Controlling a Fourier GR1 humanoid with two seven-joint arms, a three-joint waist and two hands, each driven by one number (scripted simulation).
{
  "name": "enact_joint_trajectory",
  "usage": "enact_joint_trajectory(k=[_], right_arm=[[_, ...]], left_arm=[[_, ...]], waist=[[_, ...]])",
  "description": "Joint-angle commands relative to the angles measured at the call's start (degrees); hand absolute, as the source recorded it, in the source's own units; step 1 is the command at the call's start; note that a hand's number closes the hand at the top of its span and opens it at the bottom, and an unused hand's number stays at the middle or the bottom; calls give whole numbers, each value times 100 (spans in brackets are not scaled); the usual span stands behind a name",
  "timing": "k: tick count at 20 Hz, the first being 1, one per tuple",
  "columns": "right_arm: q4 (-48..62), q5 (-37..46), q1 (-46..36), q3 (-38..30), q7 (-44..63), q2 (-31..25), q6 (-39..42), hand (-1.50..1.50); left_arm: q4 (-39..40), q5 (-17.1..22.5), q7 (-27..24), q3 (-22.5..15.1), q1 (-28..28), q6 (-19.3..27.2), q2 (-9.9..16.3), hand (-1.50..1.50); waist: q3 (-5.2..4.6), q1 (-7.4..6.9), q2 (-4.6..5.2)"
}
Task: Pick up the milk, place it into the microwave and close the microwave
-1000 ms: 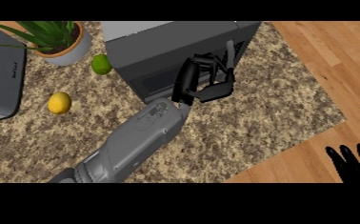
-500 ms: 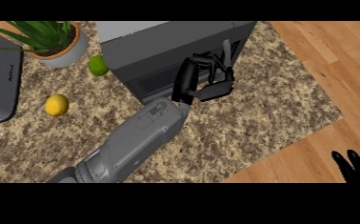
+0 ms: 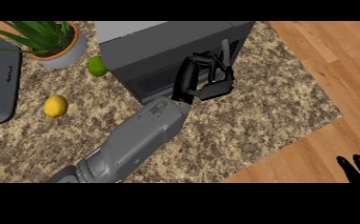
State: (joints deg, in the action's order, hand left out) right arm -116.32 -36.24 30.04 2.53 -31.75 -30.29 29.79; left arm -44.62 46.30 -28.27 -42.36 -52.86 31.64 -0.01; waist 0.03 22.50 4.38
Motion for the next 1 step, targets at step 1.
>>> enact_joint_trajectory(k=[1], right_arm=[[-82,-56,94,-39,-29,-97,158,-150]], left_arm=[[426,141,117,186,-469,-85,1,150]], waist=[[1,96,55]])
